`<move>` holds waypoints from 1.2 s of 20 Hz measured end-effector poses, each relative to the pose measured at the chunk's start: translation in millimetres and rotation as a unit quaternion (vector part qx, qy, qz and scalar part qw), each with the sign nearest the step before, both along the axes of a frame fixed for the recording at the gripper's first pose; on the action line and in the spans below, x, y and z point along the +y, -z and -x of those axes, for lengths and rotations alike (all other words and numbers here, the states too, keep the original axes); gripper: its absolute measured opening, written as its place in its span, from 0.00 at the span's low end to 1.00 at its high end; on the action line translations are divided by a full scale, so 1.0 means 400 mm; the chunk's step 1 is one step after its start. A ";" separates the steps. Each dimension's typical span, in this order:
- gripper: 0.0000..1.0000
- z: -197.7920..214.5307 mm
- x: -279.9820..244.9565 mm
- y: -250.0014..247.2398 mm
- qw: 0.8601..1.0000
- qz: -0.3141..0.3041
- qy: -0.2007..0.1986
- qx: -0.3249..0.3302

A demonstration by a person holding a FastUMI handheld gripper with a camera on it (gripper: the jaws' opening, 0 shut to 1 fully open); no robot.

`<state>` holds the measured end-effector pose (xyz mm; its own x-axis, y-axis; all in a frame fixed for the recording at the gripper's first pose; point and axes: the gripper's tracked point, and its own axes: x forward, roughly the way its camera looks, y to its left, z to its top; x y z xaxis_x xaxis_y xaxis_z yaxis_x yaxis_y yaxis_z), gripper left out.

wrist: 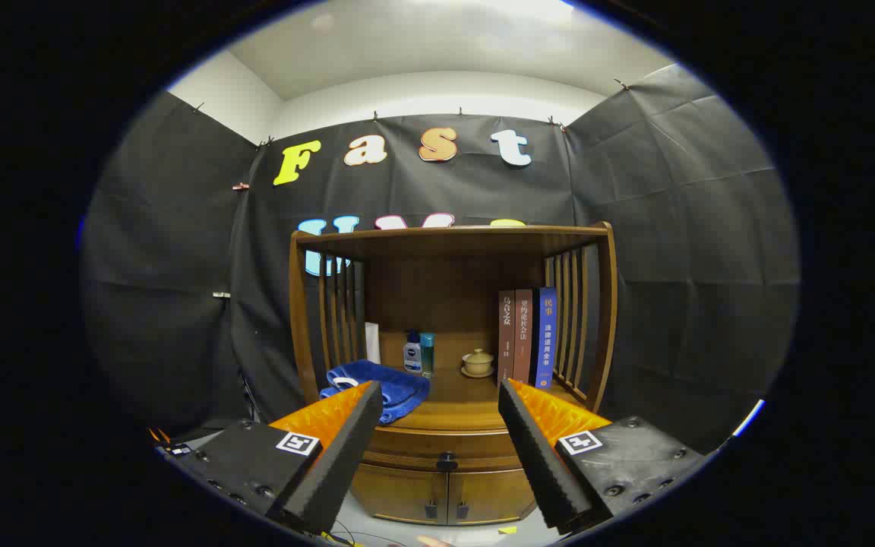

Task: Pull open the drawer, take out the items inside it, and place them on the countertop above the cabinet.

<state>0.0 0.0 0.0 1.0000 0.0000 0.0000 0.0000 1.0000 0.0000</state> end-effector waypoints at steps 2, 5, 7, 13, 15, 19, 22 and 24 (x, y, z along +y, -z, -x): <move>0.99 0.005 -0.017 0.003 1.000 0.005 0.008 0.002; 0.99 0.006 -0.017 -0.004 1.000 -0.003 0.006 0.000; 0.99 0.002 -0.024 0.008 1.000 -0.001 0.010 0.006; 0.99 -0.002 -0.032 -0.002 1.000 -0.003 0.012 0.004; 0.99 -0.003 -0.031 -0.008 1.000 -0.002 0.012 0.001; 0.99 -0.010 -0.031 -0.006 1.000 0.000 0.011 0.001; 0.99 -0.017 -0.034 0.009 1.000 -0.005 0.010 0.006; 0.99 -0.025 -0.033 0.021 1.000 -0.012 0.008 0.009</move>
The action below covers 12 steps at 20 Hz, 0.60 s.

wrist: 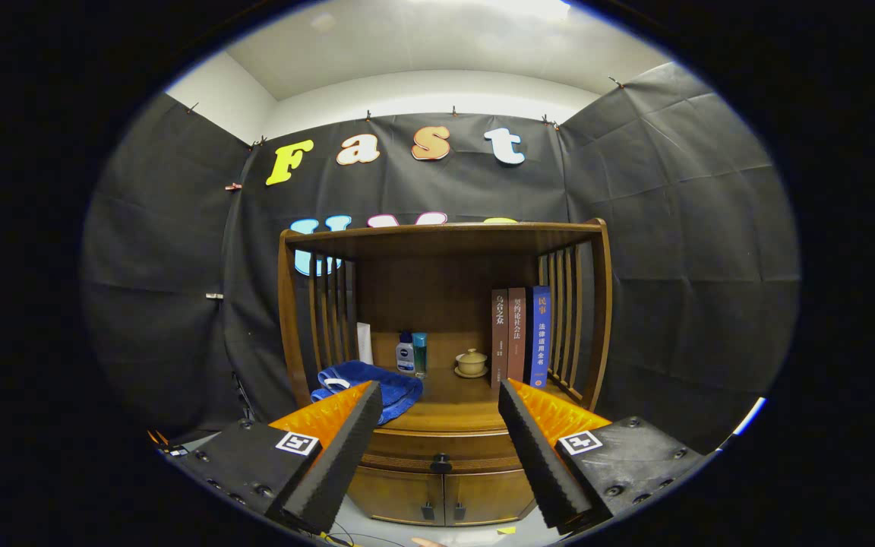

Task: Pull open the drawer, take out the items inside it, and place them on the countertop above the cabinet.

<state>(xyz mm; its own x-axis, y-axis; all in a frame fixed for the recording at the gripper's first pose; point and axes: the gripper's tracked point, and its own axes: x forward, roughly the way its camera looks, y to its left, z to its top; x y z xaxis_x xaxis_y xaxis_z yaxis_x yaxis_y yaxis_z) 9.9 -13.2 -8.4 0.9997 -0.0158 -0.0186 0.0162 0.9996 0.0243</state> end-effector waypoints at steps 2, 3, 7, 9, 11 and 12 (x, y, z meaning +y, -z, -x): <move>0.99 -0.010 -0.007 0.018 1.000 -0.004 0.002 0.004; 0.99 -0.015 -0.010 0.026 1.000 -0.004 0.006 0.006; 0.98 -0.059 -0.018 0.099 1.000 -0.012 0.014 0.020; 0.98 -0.089 -0.017 0.157 0.999 -0.018 0.016 0.035; 0.98 -0.123 -0.016 0.218 0.998 -0.025 0.018 0.050; 0.98 -0.138 -0.015 0.251 0.998 -0.027 0.019 0.058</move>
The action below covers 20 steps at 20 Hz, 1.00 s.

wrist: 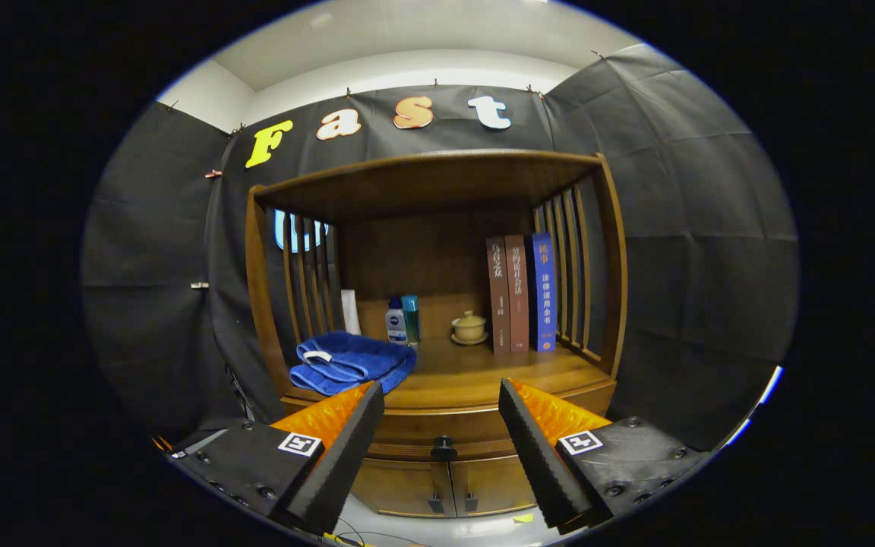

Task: Pull open the drawer, take out the items inside it, and place them on the countertop above the cabinet.

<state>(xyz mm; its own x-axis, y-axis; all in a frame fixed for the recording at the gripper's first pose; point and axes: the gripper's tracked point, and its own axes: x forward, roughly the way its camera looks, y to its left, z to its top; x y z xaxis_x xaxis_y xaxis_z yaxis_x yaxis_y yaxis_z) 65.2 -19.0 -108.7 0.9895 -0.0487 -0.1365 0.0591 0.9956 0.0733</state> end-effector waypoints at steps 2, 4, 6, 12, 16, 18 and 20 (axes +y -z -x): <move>0.98 -0.034 0.005 0.058 1.000 -0.003 -0.001 0.016; 0.99 -0.068 0.010 0.107 1.000 -0.004 -0.003 0.024; 0.99 -0.105 0.010 0.151 0.999 -0.003 0.000 0.036; 0.99 -0.202 0.005 0.319 0.996 0.002 0.005 0.085; 0.99 -0.237 0.002 0.402 0.994 -0.004 0.011 0.108; 0.99 -0.252 0.007 0.443 0.992 -0.013 0.012 0.123; 0.95 -0.261 0.005 0.479 0.990 -0.014 0.018 0.136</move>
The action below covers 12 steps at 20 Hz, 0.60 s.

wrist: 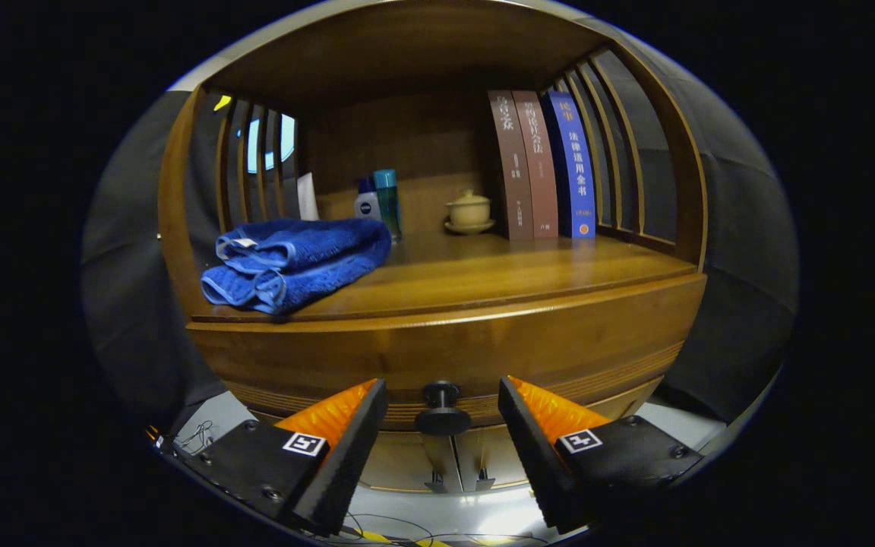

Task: Pull open the drawer, take out the items inside it, and place them on the countertop above the cabinet.

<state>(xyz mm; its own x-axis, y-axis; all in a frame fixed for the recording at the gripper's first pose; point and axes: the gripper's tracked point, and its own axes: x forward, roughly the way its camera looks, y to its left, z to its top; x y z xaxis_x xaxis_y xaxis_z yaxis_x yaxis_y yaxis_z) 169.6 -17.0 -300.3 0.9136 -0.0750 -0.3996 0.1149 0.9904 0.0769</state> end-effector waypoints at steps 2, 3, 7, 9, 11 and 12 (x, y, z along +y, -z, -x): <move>0.89 -0.003 -0.002 0.026 1.000 -0.001 0.000 0.013; 0.82 -0.004 0.000 0.040 1.000 -0.003 -0.001 0.020; 0.50 -0.003 0.001 0.044 0.999 0.017 -0.007 0.028; 0.42 -0.001 0.002 0.048 0.999 0.022 -0.011 0.032; 0.42 -0.002 0.003 0.048 0.999 0.022 -0.012 0.033; 0.42 -0.001 0.002 0.049 0.999 0.023 -0.012 0.033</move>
<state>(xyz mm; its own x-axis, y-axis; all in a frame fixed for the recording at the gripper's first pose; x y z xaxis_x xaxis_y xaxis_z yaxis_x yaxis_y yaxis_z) 169.9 -16.4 -319.9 0.8869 -0.0732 -0.4562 0.0951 0.9952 0.0252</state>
